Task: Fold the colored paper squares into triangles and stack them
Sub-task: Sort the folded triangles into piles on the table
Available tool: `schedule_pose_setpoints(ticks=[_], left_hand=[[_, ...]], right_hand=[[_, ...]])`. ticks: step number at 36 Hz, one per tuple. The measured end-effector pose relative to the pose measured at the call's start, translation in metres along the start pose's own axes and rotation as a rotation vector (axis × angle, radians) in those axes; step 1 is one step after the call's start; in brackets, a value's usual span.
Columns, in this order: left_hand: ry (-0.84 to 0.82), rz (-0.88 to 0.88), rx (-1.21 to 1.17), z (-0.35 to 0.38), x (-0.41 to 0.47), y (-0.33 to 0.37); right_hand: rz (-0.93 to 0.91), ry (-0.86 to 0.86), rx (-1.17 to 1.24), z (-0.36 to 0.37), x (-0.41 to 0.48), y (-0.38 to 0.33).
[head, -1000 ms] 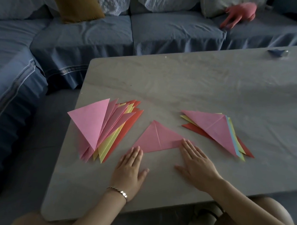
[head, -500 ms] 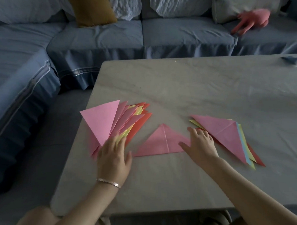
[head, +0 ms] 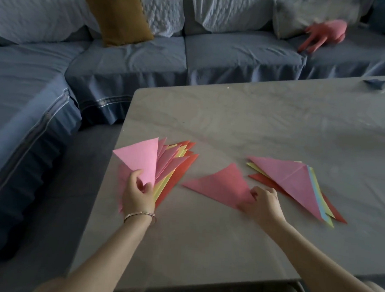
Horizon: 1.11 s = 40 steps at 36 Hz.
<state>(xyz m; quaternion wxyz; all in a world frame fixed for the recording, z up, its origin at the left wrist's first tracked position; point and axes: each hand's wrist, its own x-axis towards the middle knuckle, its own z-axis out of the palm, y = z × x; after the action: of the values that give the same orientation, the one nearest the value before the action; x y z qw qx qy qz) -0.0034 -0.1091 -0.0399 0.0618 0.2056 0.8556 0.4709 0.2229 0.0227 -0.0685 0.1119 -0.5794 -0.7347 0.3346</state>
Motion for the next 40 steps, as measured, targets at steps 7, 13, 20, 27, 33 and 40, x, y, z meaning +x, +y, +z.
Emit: schedule_pose_setpoints(ticks=[7,13,20,27,33,40], left_hand=[[-0.101,0.391,-0.102,0.023,-0.032,0.026],[-0.224,0.569,-0.125,0.041,-0.047,0.029],[-0.488,0.288,0.064,0.052,-0.044,0.013],[-0.409,0.496,0.355,0.052,-0.047,0.007],[-0.570,0.920,0.586,0.066,-0.069,-0.002],[-0.721,0.741,0.845,0.079,-0.075,-0.013]], right_hand=[[-0.122,0.220,0.373,-0.025,-0.009,0.016],[0.046,0.482,0.565,-0.071,0.008,0.040],[0.272,0.511,0.210,-0.081,0.011,0.058],[-0.364,0.359,-0.015,-0.037,-0.013,0.035],[-0.674,-0.018,-0.343,0.004,-0.014,0.007],[-0.662,-0.159,-0.623,0.037,-0.012,0.004]])
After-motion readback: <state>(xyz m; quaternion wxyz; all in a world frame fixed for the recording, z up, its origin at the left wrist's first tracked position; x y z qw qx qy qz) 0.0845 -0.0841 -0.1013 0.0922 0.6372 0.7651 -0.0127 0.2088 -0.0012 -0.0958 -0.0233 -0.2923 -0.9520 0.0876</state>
